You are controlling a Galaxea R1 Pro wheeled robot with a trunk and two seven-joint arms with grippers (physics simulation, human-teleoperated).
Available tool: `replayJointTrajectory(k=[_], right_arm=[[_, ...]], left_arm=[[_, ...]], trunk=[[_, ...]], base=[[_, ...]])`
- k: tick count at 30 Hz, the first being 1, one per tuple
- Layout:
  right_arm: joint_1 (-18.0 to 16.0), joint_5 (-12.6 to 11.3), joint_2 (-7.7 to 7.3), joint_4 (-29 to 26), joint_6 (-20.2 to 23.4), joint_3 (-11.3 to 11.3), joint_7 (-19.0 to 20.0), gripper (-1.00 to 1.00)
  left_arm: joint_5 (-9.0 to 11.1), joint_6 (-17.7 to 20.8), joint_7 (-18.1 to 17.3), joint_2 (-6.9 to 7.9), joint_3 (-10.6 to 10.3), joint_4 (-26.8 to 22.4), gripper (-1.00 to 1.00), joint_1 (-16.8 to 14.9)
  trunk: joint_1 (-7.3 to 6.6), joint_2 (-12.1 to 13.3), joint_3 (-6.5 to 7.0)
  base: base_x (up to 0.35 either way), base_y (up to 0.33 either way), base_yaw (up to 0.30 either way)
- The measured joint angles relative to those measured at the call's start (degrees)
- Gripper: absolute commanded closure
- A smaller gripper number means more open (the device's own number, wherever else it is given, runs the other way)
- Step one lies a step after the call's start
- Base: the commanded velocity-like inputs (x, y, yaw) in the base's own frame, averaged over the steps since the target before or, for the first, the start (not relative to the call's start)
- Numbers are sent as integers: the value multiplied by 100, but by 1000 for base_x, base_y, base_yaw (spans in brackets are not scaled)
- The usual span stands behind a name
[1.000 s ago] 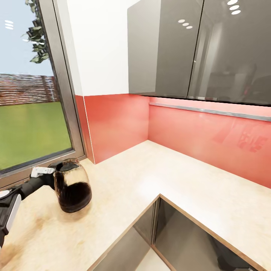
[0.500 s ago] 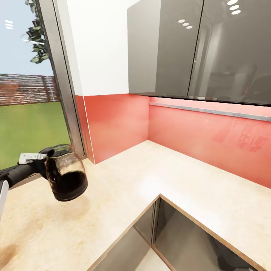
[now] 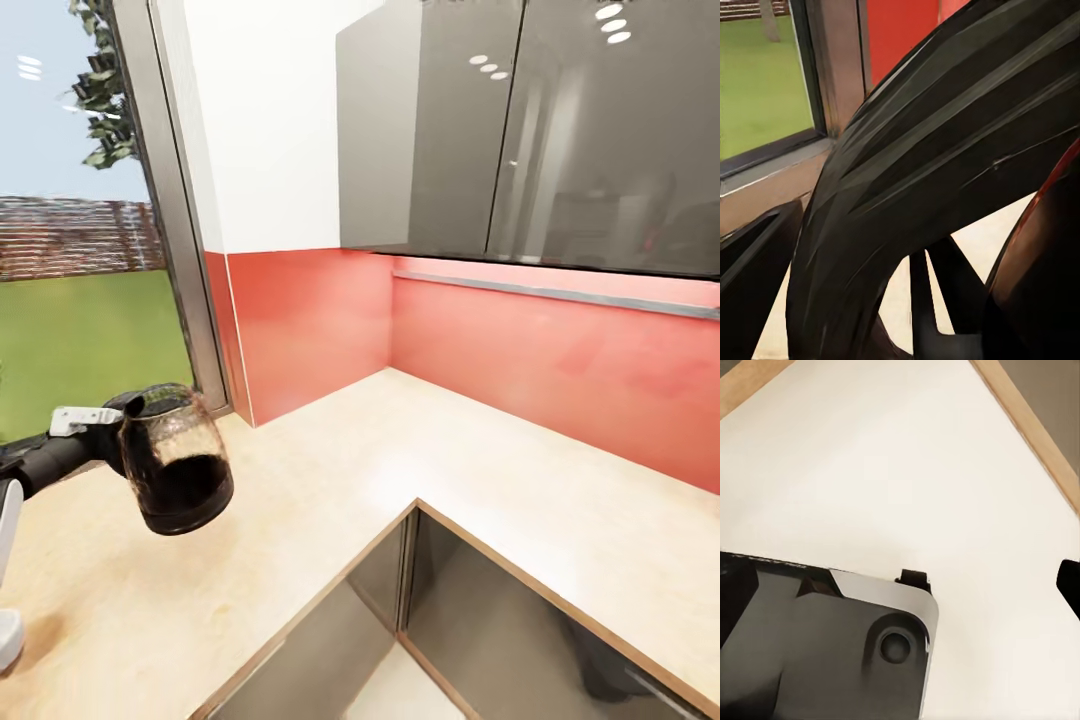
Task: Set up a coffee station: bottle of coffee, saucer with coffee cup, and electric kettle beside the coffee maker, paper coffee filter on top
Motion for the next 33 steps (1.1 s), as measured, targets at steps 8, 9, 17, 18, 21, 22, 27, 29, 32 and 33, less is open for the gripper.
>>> replayJointTrajectory(k=[8, 9, 17, 18, 21, 22, 27, 29, 32, 33], right_arm=[[-1, 0, 1, 1, 1, 1, 0, -100], [-1, 0, 1, 1, 1, 1, 0, -100], [-2, 0, 0, 0, 1, 0, 0, -100], [-1, 0, 0, 0, 1, 0, 0, -100], [-1, 0, 0, 0, 1, 0, 0, -100], [-1, 0, 0, 0, 2, 0, 0, -100], [-1, 1, 0, 0, 1, 2, 0, -100], [-1, 4, 0, 0, 1, 3, 0, -100], [-1, 6, 0, 0, 1, 5, 0, -100], [-1, 7, 0, 0, 2, 6, 0, -100]], left_arm=[[-6, -6, 17, -5, 9, -1, 100, -9], [-6, -6, 21, -4, 10, -1, 100, -20], [-19, 137, 47, -1, 10, -1, 100, -87], [-18, 167, 70, -1, 10, -1, 100, -88], [-8, 211, 178, -1, 10, -12, 100, -94], [-5, 220, 197, -1, 10, -15, 100, -96], [0, 232, 228, 4, 10, -37, 100, -93], [6, 232, 230, 6, 13, -42, 100, -92], [19, 235, 229, 13, 19, -45, 100, -95], [20, 237, 232, 14, 22, -48, 100, -97]], trunk=[[0, 0, 0], [0, 0, 0], [0, 0, 0], [0, 0, 0], [0, 0, 0], [0, 0, 0], [0, 0, 14], [0, -1, 23], [0, 0, 38], [0, 0, 44]], base=[[-334, -116, 210], [-336, -118, 272], [-336, -61, 277], [-336, -7, 278], [-336, -3, 278], [-337, -1, 278], [-337, 0, 264], [-337, 0, 245], [-336, 0, 238], [-337, 0, 235]])
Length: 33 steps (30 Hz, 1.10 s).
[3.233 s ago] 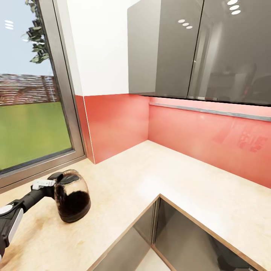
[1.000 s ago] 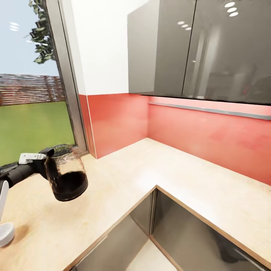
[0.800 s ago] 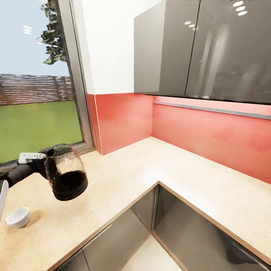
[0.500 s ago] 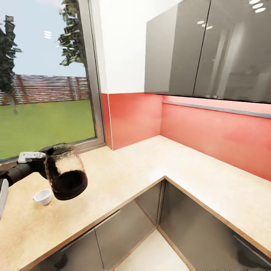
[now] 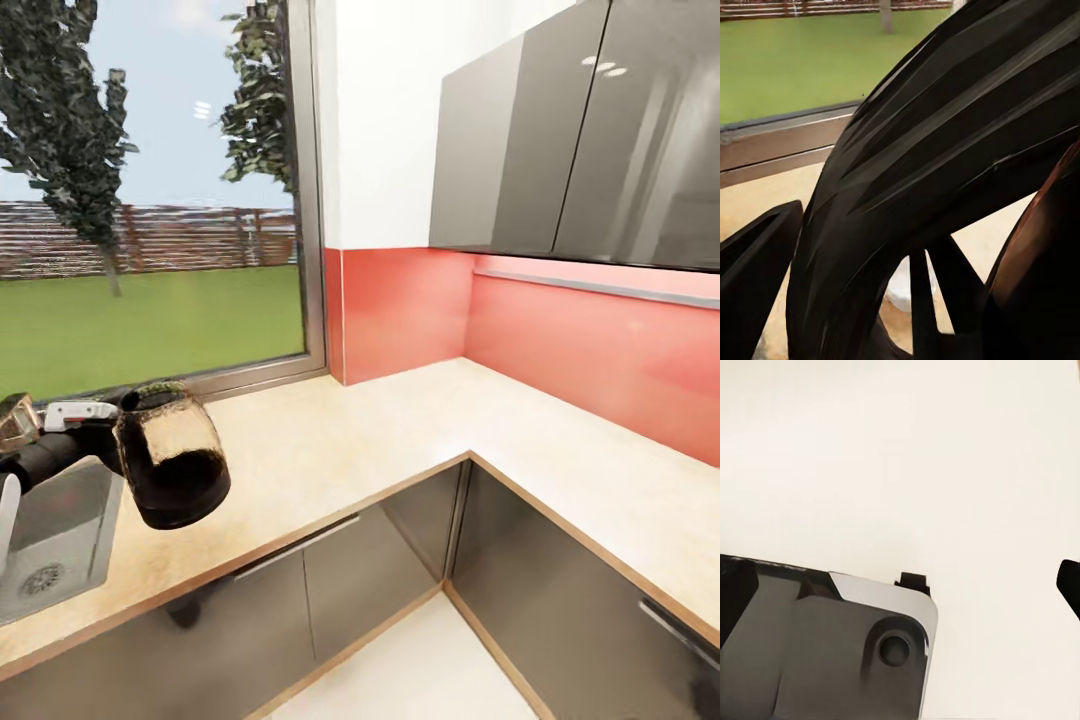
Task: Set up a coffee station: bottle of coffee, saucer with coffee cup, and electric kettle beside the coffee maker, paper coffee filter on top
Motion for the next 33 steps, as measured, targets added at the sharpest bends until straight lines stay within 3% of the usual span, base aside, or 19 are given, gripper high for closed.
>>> replayJointTrajectory(k=[16, 19, 27, 33], right_arm=[[-1, 2, 0, 0, 0, 3, 0, -100], [-2, 2, 0, 0, 0, 3, 0, -100], [-3, 2, 0, 0, -1, 3, 0, -100], [-4, 2, 0, 0, -1, 3, 0, -100]], left_arm=[[-12, 11, 6, 9, 52, -7, 100, -3], [-13, 8, 4, 11, 211, -5, 100, -2], [-32, -18, 6, 16, 320, -2, 100, 43], [-45, -16, 12, 17, 772, -7, 100, 22]], trunk=[[0, -3, 86], [-1, -5, 101], [-2, -8, 143], [-2, -10, 176]], base=[[-336, 0, 228], [-257, 0, 223], [-79, 0, 220], [-4, 0, 219]])
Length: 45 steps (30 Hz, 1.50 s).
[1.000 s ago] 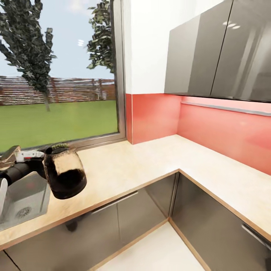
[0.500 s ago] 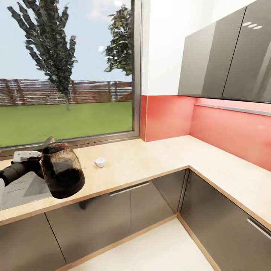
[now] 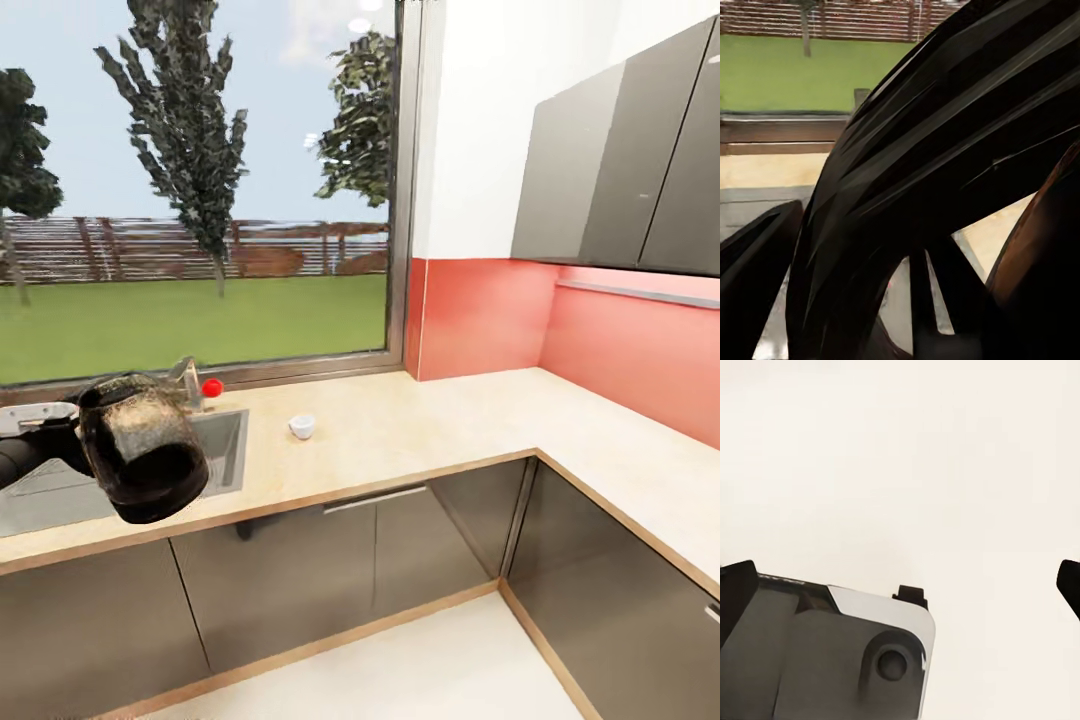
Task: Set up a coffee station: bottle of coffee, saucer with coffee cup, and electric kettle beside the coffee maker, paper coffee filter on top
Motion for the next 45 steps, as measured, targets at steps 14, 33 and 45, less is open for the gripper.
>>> replayJointTrajectory(k=[14, 33, 45], right_arm=[[0, 0, 0, 0, 0, 0, 0, -100], [0, 0, 0, 0, 0, 0, 0, -100], [1, 0, -1, -1, 0, 0, -1, -100]], left_arm=[[11, 19, 1323, -44, 19, -87, 100, -12], [15, -13, 1384, -59, -326, -310, 100, 69], [-75, 14, 1438, -14, -332, -313, 100, -11]], trunk=[[0, 0, 81], [0, 0, 156], [0, 1, 157]], base=[[0, 0, 219], [0, 0, 242], [0, 0, 198]])
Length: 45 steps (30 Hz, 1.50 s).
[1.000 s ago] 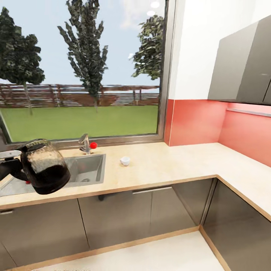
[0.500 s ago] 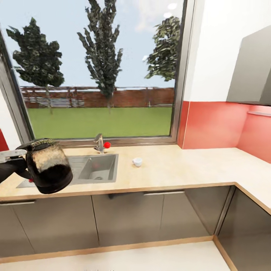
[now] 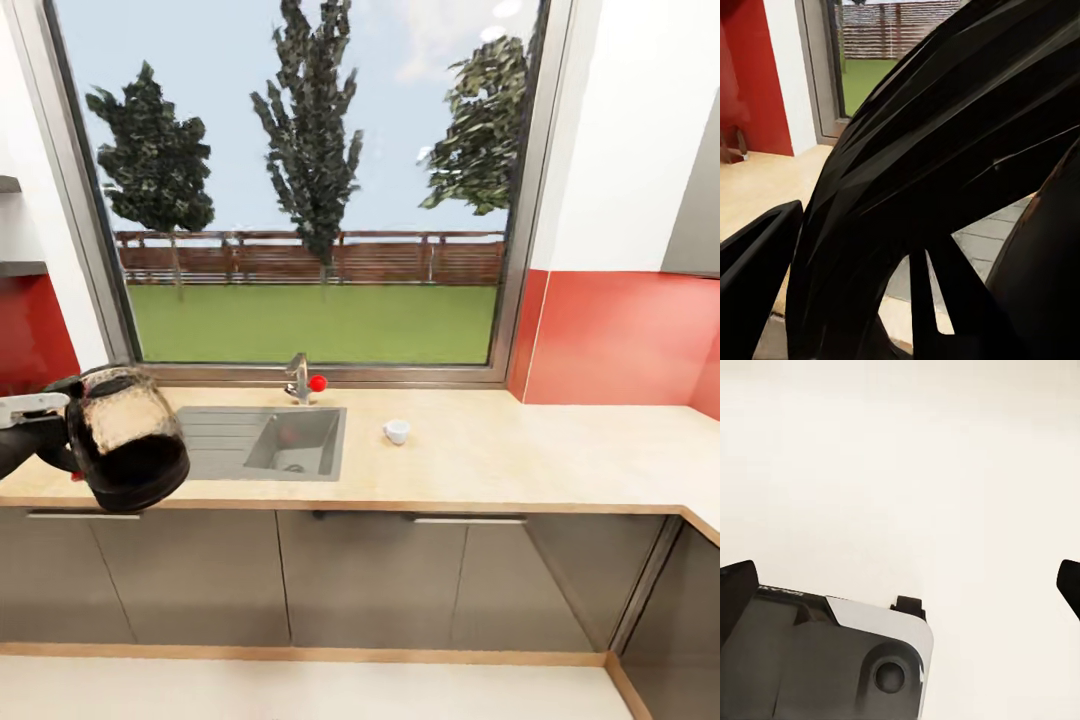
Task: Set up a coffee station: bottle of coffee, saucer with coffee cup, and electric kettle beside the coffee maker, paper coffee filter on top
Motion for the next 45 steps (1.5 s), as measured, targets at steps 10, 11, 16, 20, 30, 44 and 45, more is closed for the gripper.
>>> replayJointTrajectory(k=[10, 11, 16, 20, 30, 44, 45], right_arm=[[0, 0, 0, 1, -9, 0, 0, -100], [0, 0, 0, 1, -9, 0, 0, -100], [0, -2, 0, 0, -4, -6, -8, -100], [0, 0, 2, 0, -1, -8, -9, -100], [-1, -8, -7, 1, 0, -16, -2, -100], [0, -3, 0, 1, 1, -8, -1, -100], [-1, -3, 0, 1, 1, -9, 0, -100]], left_arm=[[-302, 32, 644, -65, -416, 8, 100, -10], [-300, 37, 651, -70, -457, 8, 100, -10], [-290, 47, 662, -110, -522, 3, 100, -11], [-288, 48, 663, -131, -526, -1, 100, -11], [-274, 43, 646, -130, -518, -2, 100, 21], [-281, 40, 650, -136, -520, -4, 100, 53], [-282, 40, 652, -135, -519, -4, 100, 55]], trunk=[[0, 0, 0], [0, 0, 0], [0, 0, 0], [0, 0, 0], [0, 0, 0], [-3, -1, 0], [-3, -1, 0]], base=[[0, 0, 5], [0, 0, 0], [0, 0, 0], [0, 0, 0], [0, 0, 48], [99, 0, 264], [316, 0, 273]])
